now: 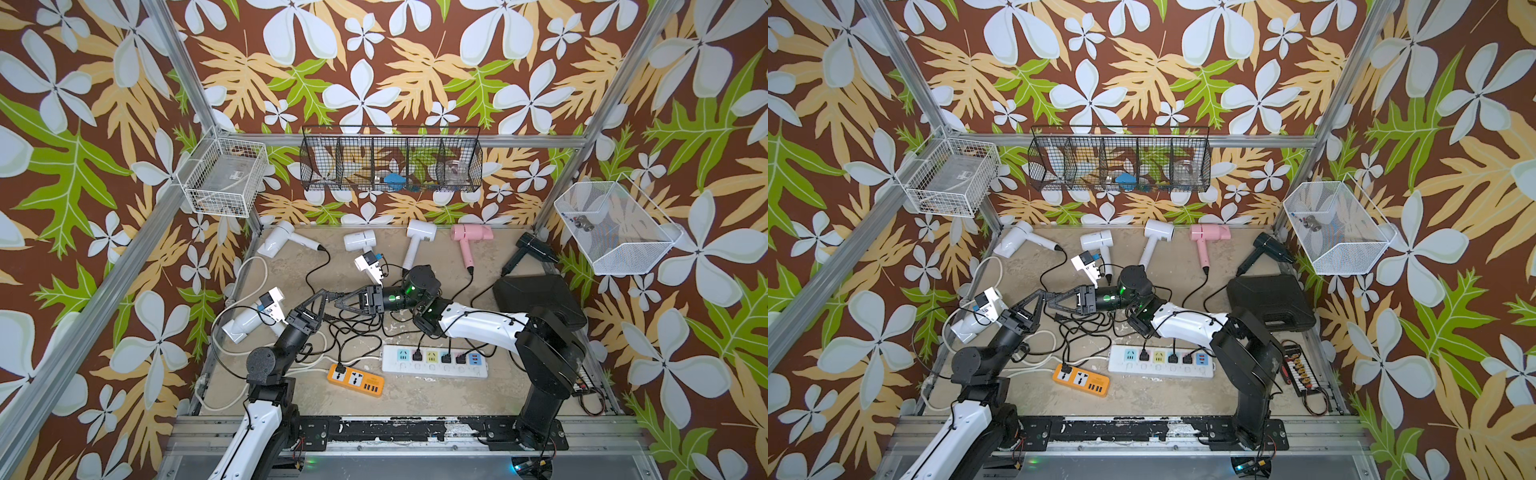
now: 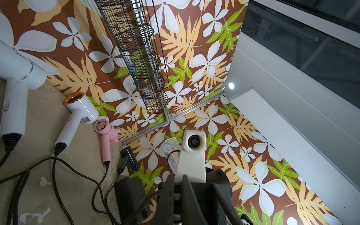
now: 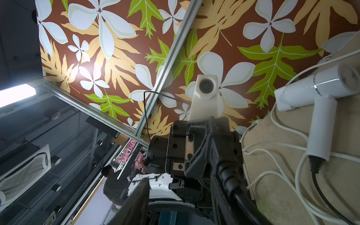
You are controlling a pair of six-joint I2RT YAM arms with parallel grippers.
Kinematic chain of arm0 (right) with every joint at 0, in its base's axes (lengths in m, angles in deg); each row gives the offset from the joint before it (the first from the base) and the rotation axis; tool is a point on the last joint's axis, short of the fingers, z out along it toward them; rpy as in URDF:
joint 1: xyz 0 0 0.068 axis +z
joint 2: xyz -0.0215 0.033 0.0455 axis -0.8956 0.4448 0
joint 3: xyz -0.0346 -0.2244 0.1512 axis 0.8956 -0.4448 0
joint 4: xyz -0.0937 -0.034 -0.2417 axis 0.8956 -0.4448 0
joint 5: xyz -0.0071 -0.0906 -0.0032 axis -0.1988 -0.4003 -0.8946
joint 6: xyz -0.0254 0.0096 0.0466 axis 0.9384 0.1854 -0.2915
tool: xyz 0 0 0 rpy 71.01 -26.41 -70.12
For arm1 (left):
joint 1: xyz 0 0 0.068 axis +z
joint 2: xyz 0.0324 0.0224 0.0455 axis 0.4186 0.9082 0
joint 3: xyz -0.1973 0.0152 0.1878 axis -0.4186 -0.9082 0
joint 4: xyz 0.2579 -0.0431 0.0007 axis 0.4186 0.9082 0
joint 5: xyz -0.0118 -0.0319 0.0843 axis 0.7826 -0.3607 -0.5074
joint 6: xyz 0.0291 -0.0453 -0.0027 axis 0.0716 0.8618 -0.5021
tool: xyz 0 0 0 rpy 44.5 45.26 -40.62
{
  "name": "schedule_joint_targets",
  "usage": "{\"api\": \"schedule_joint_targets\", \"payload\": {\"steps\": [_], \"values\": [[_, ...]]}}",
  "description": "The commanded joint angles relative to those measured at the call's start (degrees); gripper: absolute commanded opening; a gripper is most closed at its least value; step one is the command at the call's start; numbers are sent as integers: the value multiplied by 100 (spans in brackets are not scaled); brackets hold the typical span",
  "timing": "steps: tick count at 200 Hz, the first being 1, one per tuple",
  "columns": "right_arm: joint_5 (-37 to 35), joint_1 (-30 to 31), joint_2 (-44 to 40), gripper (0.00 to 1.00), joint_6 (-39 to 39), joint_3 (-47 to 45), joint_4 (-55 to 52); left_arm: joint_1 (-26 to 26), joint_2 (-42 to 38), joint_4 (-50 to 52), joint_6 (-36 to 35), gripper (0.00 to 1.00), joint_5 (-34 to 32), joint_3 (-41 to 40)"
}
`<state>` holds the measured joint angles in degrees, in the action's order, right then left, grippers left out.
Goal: Charge the blow dryers
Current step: Pick up the plug from the center of the board.
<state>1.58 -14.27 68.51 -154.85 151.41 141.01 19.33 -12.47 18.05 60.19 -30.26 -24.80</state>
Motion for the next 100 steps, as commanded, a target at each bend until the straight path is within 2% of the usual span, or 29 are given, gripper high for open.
{"api": "schedule_joint_targets", "payload": {"steps": [1, 32, 100], "values": [[-382, -43, 44, 57, -89, 12, 304, -12, -30, -171, 80, 0, 153, -17], [-457, -45, 122, 62, -179, 33, 308, -7, -41, -171, 100, 0, 154, -17], [-716, -53, 303, 53, -245, 191, 154, -21, -67, -153, 94, 0, 139, -34]]}}
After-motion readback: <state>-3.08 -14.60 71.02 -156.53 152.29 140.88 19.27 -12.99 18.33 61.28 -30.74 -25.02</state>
